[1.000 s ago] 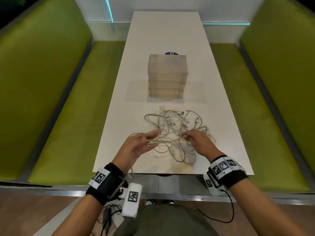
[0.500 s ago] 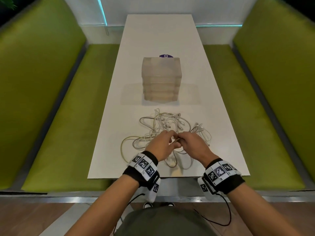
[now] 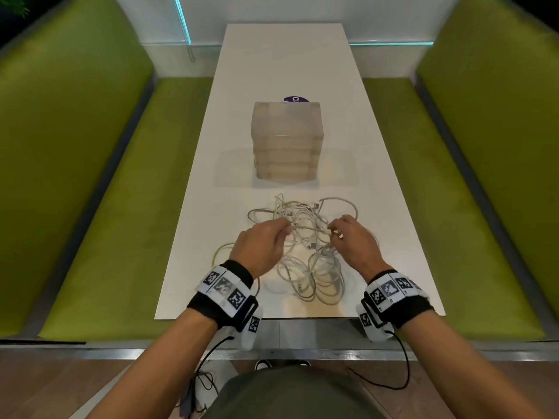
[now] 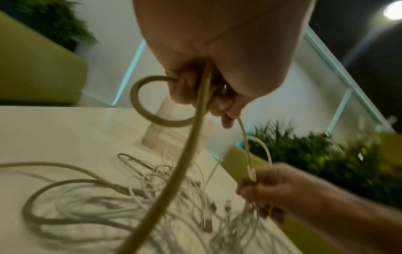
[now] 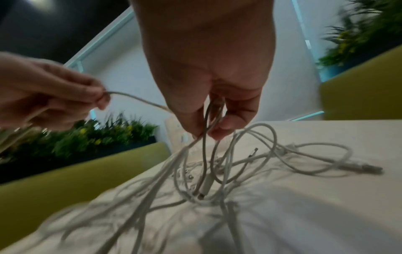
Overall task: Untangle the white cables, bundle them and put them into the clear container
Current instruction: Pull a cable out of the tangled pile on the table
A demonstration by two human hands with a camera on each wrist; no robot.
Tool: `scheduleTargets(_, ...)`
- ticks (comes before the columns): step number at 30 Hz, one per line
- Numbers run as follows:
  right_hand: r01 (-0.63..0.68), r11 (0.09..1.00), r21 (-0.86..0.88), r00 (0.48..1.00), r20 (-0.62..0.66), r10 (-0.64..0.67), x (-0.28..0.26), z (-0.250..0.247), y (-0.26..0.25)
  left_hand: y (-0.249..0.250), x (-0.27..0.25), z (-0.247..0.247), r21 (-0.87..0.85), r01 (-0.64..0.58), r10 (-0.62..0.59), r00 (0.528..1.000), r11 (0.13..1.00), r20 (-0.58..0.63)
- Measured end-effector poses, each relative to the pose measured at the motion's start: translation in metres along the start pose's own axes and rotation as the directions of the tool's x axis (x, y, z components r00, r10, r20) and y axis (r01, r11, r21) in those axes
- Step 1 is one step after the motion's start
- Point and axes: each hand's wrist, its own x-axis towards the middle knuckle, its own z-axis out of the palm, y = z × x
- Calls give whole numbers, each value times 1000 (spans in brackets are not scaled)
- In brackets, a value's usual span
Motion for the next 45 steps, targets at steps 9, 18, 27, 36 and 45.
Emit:
scheduleTargets(9, -69, 964, 256, 992, 122, 38, -30, -38, -16, -17, -27, -43, -740, 50, -160, 984, 671, -79)
scheduleTargets(18, -81, 758, 647, 894, 383, -231, -55, -1, -131, 11, -47, -53, -985, -119, -321, 935, 126, -154)
scheduleTargets(27, 229, 668, 708, 921, 64, -384, -45, -16, -119, -9, -71, -49, -956, 62, -378, 924, 287, -54)
scheduleTargets(36, 220, 858, 465, 785, 437, -439, -49, -18, -101, -16, -63, -82, -993, -90, -498, 866, -78, -40)
scheduleTargets(45, 195, 898, 395, 778, 495, -387, -47, -25, -94, -40, -73, -64, -701, 161, -340, 932, 695, -123)
